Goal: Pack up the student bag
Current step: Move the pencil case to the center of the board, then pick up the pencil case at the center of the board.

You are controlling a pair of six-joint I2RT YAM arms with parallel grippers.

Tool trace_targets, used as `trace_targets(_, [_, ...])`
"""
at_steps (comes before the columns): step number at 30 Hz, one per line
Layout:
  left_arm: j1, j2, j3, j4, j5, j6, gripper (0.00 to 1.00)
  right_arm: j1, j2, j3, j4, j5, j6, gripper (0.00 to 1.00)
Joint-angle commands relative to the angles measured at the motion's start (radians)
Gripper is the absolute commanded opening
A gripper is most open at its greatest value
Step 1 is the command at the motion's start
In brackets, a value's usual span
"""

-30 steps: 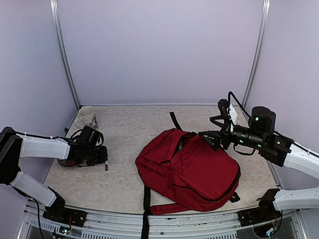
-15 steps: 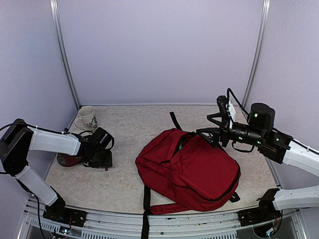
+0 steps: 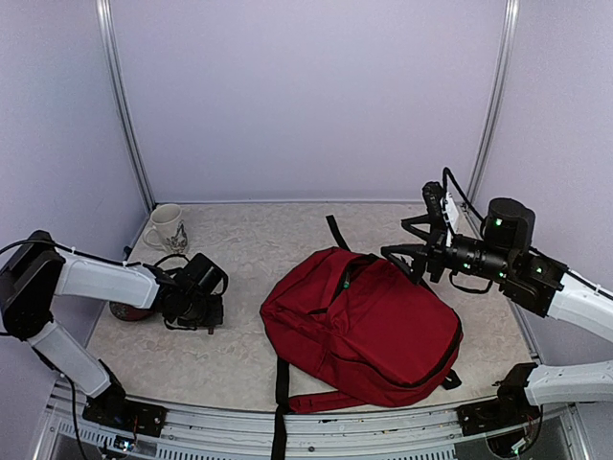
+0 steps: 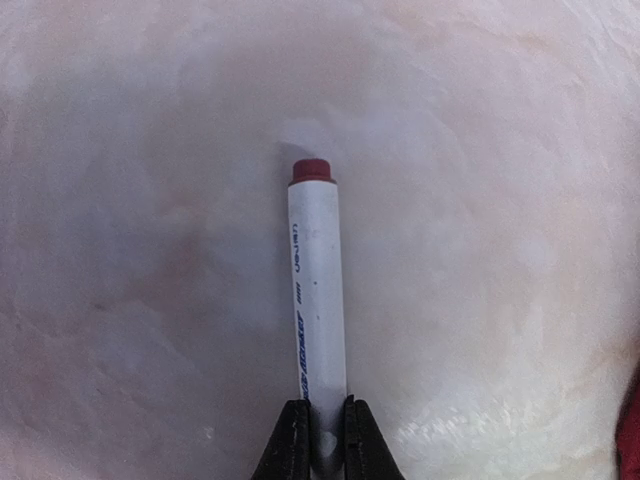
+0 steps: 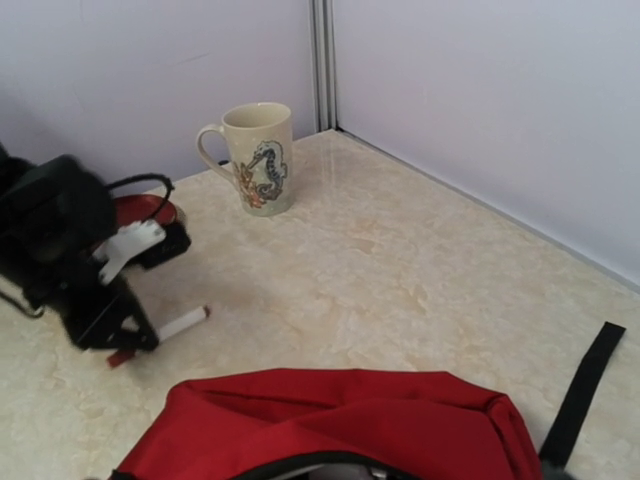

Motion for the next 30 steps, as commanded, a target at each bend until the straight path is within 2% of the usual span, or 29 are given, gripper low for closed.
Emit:
trace_targets(1, [-0.142,0.007,-0.091,-0.132,0.182,-0.095,0.02,0.003,-0.016,0.006,-0.014,-0.014,0.014,0.91])
trace_targets(4, [-0.277,-0.006,-0.073,-0.16,0.22,-0.116,0.02,0.003,-0.017,0.001,-0.008,-0.014,0.014,0.91])
trace_targets(7, [-0.389,0.01,-0.024,-0.246,0.209,-0.119,0.06,0.003,-0.015,0.001,-0.006,-0.018,0.014,0.92])
trace_targets(11, [-0.436,0.037,-0.004,-0.309,0.215,-0.125,0.16,0.003,-0.011,0.003,-0.008,-0.019,0.01,0.91])
trace_targets(12, [-0.436,0.039,-0.002,-0.327,0.219,-0.132,0.19,0.003,-0.013,0.004,-0.009,-0.019,0.01,0.91])
trace_targets(17, [-0.458,0.003,0.049,-0.411,0.215,-0.161,0.51,0.003,-0.014,-0.003,-0.008,-0.02,0.011,0.91])
trace_targets(19, [-0.477,-0.012,0.065,-0.412,0.208,-0.157,0.56,0.003,-0.014,-0.001,-0.007,-0.026,0.015,0.91])
trace_targets(21, [-0.484,-0.013,0.048,-0.39,0.22,-0.148,0.56,0.003,-0.016,-0.002,-0.001,-0.042,0.017,0.91])
trace_targets(25, [-0.476,0.025,0.022,-0.37,0.235,-0.147,0.46,0.003,-0.022,-0.001,-0.001,-0.042,0.017,0.91])
trace_targets(30, [-0.476,0.086,0.058,-0.366,0.185,-0.122,0.38,0.003,-0.033,-0.01,-0.002,-0.03,0.011,0.91])
